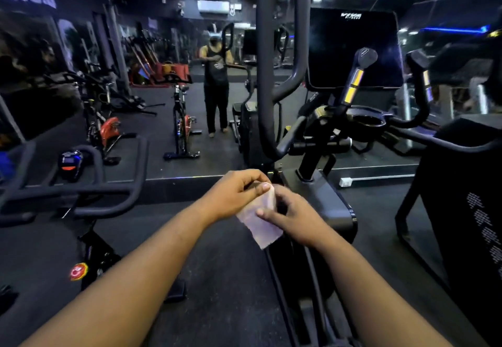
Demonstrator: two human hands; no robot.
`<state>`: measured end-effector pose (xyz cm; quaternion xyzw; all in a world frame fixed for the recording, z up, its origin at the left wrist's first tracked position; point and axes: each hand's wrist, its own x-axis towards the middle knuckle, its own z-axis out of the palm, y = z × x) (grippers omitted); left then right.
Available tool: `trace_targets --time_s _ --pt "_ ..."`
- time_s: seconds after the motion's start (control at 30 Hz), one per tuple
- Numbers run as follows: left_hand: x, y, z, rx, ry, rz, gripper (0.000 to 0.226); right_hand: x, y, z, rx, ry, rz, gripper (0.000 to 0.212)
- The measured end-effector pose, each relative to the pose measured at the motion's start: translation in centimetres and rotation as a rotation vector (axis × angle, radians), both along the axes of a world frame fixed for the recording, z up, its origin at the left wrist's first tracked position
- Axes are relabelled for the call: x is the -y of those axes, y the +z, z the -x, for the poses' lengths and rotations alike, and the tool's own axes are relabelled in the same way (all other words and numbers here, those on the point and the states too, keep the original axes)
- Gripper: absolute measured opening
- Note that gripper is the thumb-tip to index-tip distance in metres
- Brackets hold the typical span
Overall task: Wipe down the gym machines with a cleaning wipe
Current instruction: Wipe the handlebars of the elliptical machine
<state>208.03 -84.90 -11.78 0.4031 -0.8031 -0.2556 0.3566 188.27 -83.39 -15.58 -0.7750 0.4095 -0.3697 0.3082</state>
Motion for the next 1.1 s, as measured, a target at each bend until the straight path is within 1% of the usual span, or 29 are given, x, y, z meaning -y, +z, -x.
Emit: trace_targets --time_s 0.03,0.07,0.1,0.13,0.17,0.2,0.23,0.27,0.3,0.33,0.37,0.4,0.43,0.5,0.53,0.57,0.63,0.7,0.83,0.93,1.03,1.1 --pt "1.0 0.4 -0.7 0.008 -0.011 0.031 0.009 0.6 0.0 -0.7 -0.006 -0.022 -0.015 0.022" --pt "2.3 0.9 -1.5 -0.004 -0.004 0.072 0.007 1.4 0.1 -1.4 0.031 -0.046 -0.03 0.017" --pt "3.4 1.0 -2.1 -0.055 0.032 0.095 0.007 1.8 0.1 -1.7 0.09 -0.069 -0.051 0.021" --pt "4.2 1.0 -2.6 -0.174 0.077 0.085 0.009 2.3 0.3 -2.1 0.154 -0.103 -0.068 0.023" --pt "4.9 1.0 -3.0 -0.348 0.116 0.035 0.015 2.7 0.6 -2.7 0.217 -0.146 -0.081 0.022" --pt "5.0 0.7 -3.2 -0.512 0.147 -0.042 0.026 2.9 0.9 -3.1 0.277 -0.183 -0.097 0.022" --pt "5.2 0.3 -3.4 -0.617 0.149 -0.139 0.039 3.2 1.1 -3.7 0.344 -0.22 -0.112 0.022" --pt "5.1 -0.5 -3.4 -0.632 0.114 -0.229 0.052 3.5 1.3 -4.3 0.421 -0.244 -0.137 0.02" --pt "4.7 -1.1 -3.3 -0.588 0.027 -0.327 0.059 3.6 1.4 -4.8 0.497 -0.261 -0.163 0.019" --pt "4.5 -1.7 -3.2 -0.521 -0.092 -0.417 0.057 4.1 1.2 -5.4 0.566 -0.276 -0.183 0.02" --pt "4.0 -2.0 -3.0 -0.478 -0.167 -0.476 0.053 4.3 1.1 -5.7 0.619 -0.279 -0.2 0.023" --pt "4.1 -2.1 -2.9 -0.465 -0.189 -0.501 0.047 4.5 1.1 -5.9 0.658 -0.278 -0.21 0.026" --pt "4.3 -2.0 -2.8 -0.47 -0.172 -0.502 0.038 4.6 1.2 -6.0 0.684 -0.27 -0.22 0.028" --pt "5.2 -1.3 -2.8 -0.503 -0.102 -0.442 0.017 4.9 1.6 -5.7 0.734 -0.21 -0.238 0.029" --pt "5.7 -0.8 -2.9 -0.522 -0.092 -0.406 0.013 5.0 1.9 -5.5 0.763 -0.166 -0.252 0.027" --pt "6.2 -0.1 -3.1 -0.546 -0.102 -0.376 0.014 5.1 2.4 -5.2 0.788 -0.116 -0.256 0.025" --pt "7.1 1.1 -3.5 -0.57 -0.135 -0.311 0.016 5.7 3.2 -4.3 0.769 -0.075 -0.226 0.025" --pt "7.9 2.5 -3.7 -0.57 -0.18 -0.24 0.018 6.7 4.3 -3.2 0.7 -0.11 -0.153 0.024" --pt "8.9 5.8 -2.9 -0.503 -0.244 -0.206 0.023 8.2 7.4 -1.3 0.553 -0.133 -0.045 0.027" --pt "9.5 8.0 -2.2 -0.462 -0.195 -0.209 0.036 9.0 10.0 -0.1 0.475 -0.117 0.01 0.015" --pt "10.8 9.9 -1.8 -0.427 -0.18 -0.167 0.035 9.9 12.3 1.2 0.423 -0.087 0.038 0.023" --pt "12.0 10.9 -1.4 -0.397 -0.169 -0.105 0.033 10.5 13.5 2.0 0.436 -0.075 0.029 0.03"
